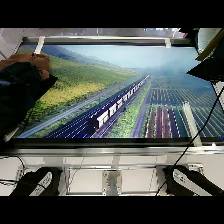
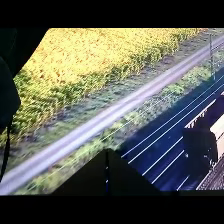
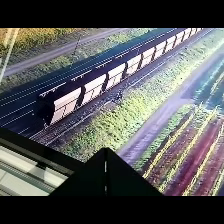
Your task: Fold the clothes and pants, and hang the long-sleeved shirts on hangers.
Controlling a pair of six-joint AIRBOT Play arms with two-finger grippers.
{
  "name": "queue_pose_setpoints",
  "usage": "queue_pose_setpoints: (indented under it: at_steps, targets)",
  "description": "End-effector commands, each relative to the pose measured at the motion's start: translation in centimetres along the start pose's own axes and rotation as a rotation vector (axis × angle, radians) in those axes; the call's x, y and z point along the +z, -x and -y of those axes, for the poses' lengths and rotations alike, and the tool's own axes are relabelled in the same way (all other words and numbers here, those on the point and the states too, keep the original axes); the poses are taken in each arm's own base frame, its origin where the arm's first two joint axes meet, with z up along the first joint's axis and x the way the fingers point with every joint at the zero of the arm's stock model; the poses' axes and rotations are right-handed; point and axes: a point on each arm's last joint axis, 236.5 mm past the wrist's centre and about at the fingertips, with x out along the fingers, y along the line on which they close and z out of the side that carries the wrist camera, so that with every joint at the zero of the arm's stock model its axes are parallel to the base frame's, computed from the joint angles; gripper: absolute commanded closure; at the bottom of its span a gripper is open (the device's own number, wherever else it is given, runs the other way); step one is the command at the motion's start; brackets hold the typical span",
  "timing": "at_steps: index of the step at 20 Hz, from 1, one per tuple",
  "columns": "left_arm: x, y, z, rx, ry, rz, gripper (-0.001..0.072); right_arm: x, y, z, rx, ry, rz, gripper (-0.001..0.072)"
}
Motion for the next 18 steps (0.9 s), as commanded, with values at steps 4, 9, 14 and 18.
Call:
queue_pose_setpoints:
  at_steps: [4,9,14,18]
  targets:
    - [0.9,-1.9,-0.6,0.018,-0.029,-0.003,0.0686,0.1,0.0,0.0,0.001,0.001,0.002,0.0689]
    - [0.4,-4.3,-6.5,0.256,-0.089,-0.096,0.0534,5.4,0.6,0.8,-0.034,0.0,0.23,0.0689]
    - [5.0,-5.1,-14.7,0.525,-0.033,0.076,0.0478,7.5,0.3,2.6,-0.079,-0.013,0.299,0.0483]
    - [5.5,-6.6,-22.5,0.598,0.233,0.21,0.0337,9.0,-0.7,4.3,-0.109,-0.029,0.333,0.0425]
